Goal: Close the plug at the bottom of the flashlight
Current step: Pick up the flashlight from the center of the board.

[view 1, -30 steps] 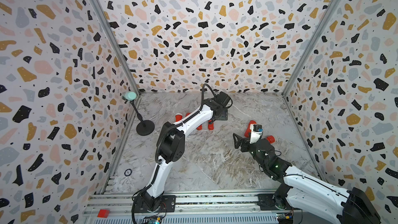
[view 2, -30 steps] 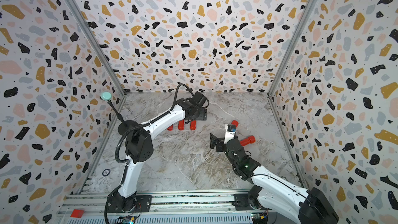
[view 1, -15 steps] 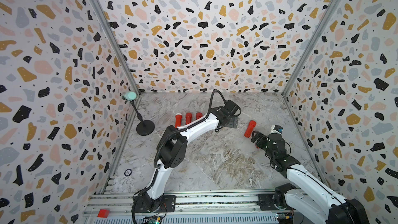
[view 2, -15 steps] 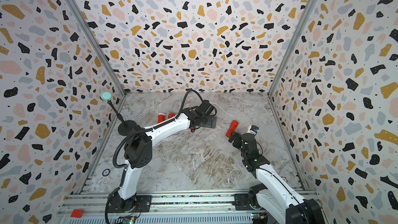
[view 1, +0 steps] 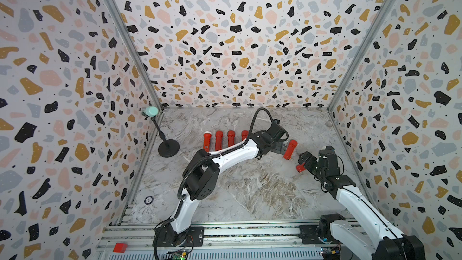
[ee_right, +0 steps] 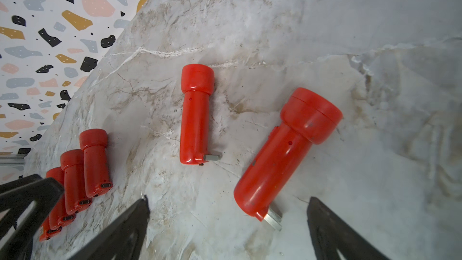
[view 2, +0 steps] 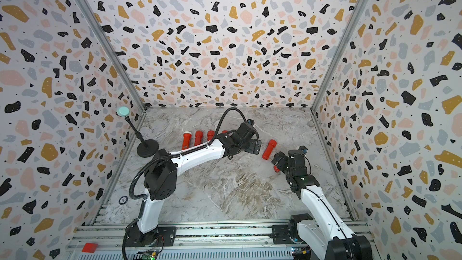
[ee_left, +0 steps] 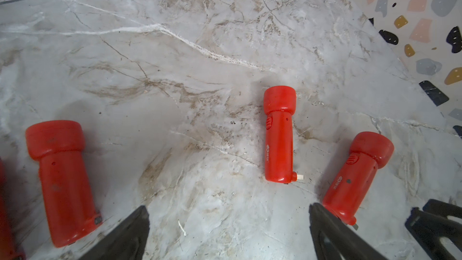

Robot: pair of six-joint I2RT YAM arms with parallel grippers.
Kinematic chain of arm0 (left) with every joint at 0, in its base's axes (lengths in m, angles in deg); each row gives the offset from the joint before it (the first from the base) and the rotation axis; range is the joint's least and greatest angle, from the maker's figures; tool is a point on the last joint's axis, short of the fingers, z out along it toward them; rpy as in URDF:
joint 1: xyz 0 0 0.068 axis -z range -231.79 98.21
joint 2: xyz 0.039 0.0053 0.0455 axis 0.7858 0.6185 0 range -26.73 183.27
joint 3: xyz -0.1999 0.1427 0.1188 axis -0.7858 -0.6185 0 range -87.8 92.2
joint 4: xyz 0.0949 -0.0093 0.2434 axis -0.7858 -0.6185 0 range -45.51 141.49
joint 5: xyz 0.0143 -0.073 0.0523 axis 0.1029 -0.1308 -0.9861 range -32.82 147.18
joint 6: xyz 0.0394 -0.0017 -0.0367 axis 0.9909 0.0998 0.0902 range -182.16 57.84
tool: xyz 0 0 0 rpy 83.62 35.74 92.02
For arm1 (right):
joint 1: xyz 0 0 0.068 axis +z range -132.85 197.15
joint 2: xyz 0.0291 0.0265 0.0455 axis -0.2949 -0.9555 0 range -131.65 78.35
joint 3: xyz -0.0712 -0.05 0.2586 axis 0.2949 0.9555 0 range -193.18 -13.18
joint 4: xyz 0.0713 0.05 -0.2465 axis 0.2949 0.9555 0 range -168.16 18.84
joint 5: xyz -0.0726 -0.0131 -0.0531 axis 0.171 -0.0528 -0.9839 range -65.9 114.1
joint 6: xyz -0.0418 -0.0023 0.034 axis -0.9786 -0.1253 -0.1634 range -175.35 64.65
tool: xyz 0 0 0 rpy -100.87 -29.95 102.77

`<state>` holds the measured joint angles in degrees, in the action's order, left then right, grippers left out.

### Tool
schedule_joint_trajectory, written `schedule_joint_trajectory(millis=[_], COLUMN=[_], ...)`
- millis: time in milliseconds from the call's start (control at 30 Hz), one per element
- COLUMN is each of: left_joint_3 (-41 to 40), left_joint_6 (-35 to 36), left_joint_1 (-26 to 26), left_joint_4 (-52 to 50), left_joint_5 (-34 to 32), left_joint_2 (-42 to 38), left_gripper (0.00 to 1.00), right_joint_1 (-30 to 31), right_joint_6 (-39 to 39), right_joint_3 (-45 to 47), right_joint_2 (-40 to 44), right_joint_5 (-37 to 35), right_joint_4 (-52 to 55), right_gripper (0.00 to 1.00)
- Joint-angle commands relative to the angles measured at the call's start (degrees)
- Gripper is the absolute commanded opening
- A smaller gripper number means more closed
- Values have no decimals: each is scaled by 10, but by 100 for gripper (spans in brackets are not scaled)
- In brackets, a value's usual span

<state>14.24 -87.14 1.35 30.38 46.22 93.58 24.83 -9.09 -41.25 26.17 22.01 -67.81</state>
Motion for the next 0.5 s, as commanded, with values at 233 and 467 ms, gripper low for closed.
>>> schedule_joint_trajectory(millis=[233,467], left_joint_3=[3,13], left_joint_6=[13,10], left_joint_1=[17,23], left_joint_4=[76,81], left_joint_5=[32,49], left_joint_2=[35,63], left_gripper=[100,100], right_joint_1=[-27,-37], right_joint_6=[1,-5], right_joint_3=[-41,-55], right_joint_2=[32,29], right_joint_5=[31,47], right_joint_4=[86,102], right_gripper=[98,97])
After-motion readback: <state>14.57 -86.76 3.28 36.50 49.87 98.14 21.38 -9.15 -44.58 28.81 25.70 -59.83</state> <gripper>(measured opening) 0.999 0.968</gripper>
